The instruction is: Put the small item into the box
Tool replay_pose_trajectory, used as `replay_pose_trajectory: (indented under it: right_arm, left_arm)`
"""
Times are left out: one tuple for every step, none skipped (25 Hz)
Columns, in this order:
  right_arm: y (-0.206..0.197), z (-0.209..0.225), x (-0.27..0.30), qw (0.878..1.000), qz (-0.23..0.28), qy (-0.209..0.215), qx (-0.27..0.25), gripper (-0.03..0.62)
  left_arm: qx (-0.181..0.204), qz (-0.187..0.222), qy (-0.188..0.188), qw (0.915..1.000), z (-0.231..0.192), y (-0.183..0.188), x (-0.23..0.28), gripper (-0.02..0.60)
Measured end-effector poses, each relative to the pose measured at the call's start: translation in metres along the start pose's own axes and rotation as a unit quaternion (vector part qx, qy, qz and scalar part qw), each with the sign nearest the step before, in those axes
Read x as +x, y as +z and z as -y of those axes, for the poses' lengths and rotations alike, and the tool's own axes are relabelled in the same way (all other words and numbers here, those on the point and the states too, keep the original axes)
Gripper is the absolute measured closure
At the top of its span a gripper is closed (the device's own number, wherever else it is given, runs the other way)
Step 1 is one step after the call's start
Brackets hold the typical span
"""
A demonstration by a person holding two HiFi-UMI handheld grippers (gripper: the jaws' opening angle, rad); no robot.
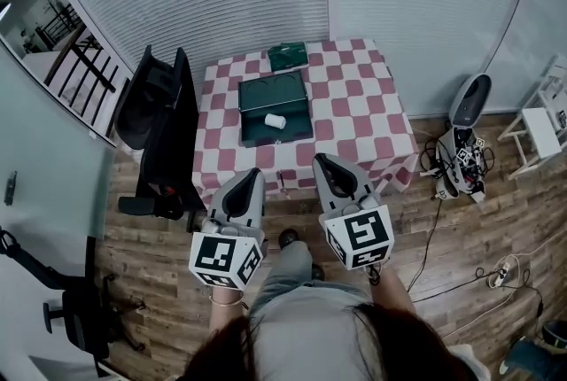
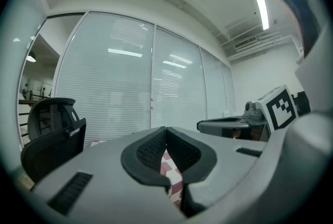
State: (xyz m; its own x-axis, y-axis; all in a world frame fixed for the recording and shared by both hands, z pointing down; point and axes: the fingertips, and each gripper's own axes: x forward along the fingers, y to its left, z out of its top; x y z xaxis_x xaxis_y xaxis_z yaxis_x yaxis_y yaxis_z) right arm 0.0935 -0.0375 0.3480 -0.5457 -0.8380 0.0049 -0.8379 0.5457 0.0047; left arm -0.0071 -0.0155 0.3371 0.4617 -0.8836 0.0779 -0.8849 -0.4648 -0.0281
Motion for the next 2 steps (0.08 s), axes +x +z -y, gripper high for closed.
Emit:
replay_pose_trajectory:
  right_arm:
    - [0.0000,0.0000,0.0003,1.000,0.000,0.000,-0.001,0.568]
    - [-0.0001,0.0000,0.0006,1.000,0.000,0.001,-0.001,0.568]
  left_arm:
    - [0.000,-0.001,-0.001,1.0000,0.0003,-0.0005,0.0005,0.572]
    - [-0.001,-0.001,-0.001,1.0000,0.0006,-0.0010,0.0010,0.572]
